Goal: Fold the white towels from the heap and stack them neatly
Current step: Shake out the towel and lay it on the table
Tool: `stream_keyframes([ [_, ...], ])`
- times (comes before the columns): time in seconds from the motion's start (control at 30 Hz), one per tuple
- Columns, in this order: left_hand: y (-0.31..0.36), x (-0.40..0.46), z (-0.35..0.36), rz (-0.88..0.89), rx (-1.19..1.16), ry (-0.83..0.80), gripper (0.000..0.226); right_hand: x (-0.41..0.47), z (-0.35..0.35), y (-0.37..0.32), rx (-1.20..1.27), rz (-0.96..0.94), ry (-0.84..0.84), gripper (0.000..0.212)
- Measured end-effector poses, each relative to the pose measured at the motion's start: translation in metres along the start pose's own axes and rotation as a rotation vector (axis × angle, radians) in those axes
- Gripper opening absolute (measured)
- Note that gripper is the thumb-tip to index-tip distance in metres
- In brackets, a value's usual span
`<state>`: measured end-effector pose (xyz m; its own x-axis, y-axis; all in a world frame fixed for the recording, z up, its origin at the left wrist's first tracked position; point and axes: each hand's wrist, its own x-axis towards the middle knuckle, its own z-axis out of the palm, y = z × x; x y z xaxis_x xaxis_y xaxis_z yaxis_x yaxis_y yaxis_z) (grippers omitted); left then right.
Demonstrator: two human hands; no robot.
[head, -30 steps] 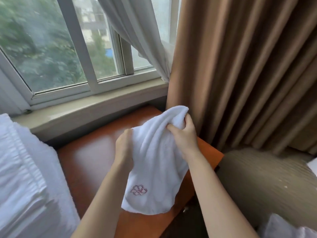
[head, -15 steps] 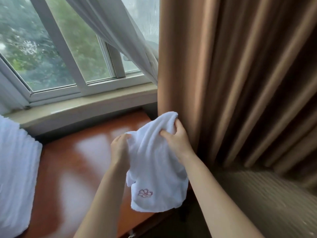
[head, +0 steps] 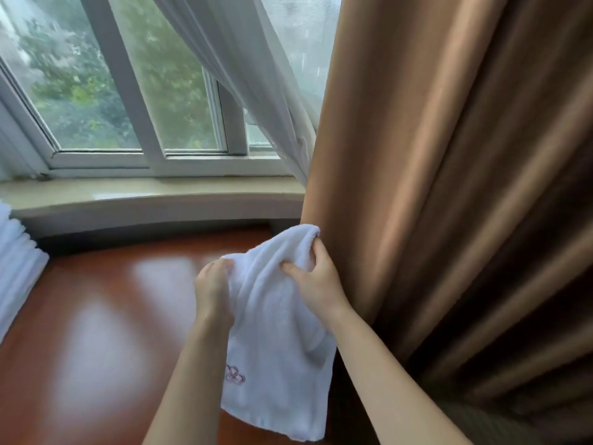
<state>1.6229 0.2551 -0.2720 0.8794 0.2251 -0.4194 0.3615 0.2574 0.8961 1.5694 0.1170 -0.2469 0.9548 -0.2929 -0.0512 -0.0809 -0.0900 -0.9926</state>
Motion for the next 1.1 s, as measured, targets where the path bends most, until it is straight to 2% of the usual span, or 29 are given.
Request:
stream_keyframes([
  [0.23, 0.016, 0.014, 0.017, 0.052, -0.088, 0.06, 0.019, 0.05, -0.001, -0.011, -0.028, -0.037, -0.154, 0.064],
  [0.33, 0.019, 0.015, 0.024, 0.077, -0.082, 0.165, 0.019, 0.07, -0.004, -0.015, -0.027, -0.031, -0.276, 0.06],
  [0.47, 0.012, 0.006, 0.042, 0.089, -0.066, 0.295, 0.016, 0.102, -0.016, -0.009, 0.044, -0.041, -0.428, 0.039],
  [0.67, 0.0, -0.032, 0.074, 0.157, -0.17, 0.495, 0.009, 0.139, -0.044, -0.006, 0.066, -0.053, -0.744, 0.038],
  [0.73, -0.005, -0.049, 0.084, 0.177, -0.172, 0.559, 0.013, 0.147, -0.051, -0.01, 0.038, -0.062, -0.841, 0.04],
  [0.8, -0.01, -0.064, 0.093, 0.162, -0.138, 0.625, 0.017, 0.153, -0.054, -0.011, -0.005, -0.072, -0.933, 0.033],
  [0.97, -0.02, -0.083, 0.089, 0.054, -0.001, 0.687, 0.002, 0.159, -0.035, -0.011, -0.112, -0.082, -1.129, 0.018],
  [1.1, -0.013, -0.089, 0.074, 0.095, -0.029, 0.693, 0.011, 0.155, 0.005, -0.022, -0.156, -0.094, -1.202, 0.019],
])
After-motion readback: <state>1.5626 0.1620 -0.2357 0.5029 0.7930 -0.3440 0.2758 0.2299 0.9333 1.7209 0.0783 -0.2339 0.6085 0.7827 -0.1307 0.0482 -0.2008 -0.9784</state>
